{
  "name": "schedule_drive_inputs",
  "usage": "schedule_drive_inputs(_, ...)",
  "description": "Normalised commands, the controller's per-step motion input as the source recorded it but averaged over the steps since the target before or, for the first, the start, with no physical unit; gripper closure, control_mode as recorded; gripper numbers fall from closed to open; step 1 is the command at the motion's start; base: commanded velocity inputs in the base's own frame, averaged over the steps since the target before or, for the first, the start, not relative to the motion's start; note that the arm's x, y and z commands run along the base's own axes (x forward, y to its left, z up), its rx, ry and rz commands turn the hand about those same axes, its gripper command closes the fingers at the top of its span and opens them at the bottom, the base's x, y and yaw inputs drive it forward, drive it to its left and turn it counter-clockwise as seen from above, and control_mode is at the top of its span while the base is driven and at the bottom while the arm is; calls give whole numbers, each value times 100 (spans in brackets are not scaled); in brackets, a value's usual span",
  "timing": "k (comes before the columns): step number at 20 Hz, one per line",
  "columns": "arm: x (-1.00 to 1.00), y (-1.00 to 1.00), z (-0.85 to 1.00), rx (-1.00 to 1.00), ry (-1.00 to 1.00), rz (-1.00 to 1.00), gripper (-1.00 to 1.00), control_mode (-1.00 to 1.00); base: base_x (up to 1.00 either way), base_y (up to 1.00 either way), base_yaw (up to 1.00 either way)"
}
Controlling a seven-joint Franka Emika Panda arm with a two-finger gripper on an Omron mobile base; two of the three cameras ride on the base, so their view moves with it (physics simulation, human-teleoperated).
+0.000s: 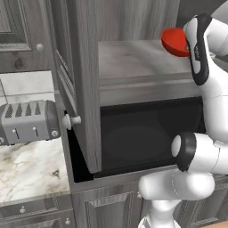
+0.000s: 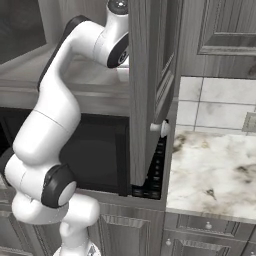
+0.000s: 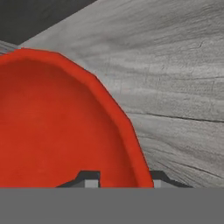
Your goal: Take the smaller bowl and place it next to the appetizer plate on the dining counter , and place the larger bowl next to the plate with cooked food.
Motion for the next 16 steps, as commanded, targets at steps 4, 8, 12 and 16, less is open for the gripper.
schedule_drive_inputs(4,-76,-6,0,0,-37,0,100,-100,0,0,0)
schedule_drive_inputs(8,-100,3,-24,16,-72,-2,100,-100,0,0,0)
schedule_drive_inputs(12,-100,88,-73,17,-74,-5,100,-100,0,0,0)
schedule_drive_inputs(16,-100,100,-83,-5,-56,-4,100,-100,0,0,0)
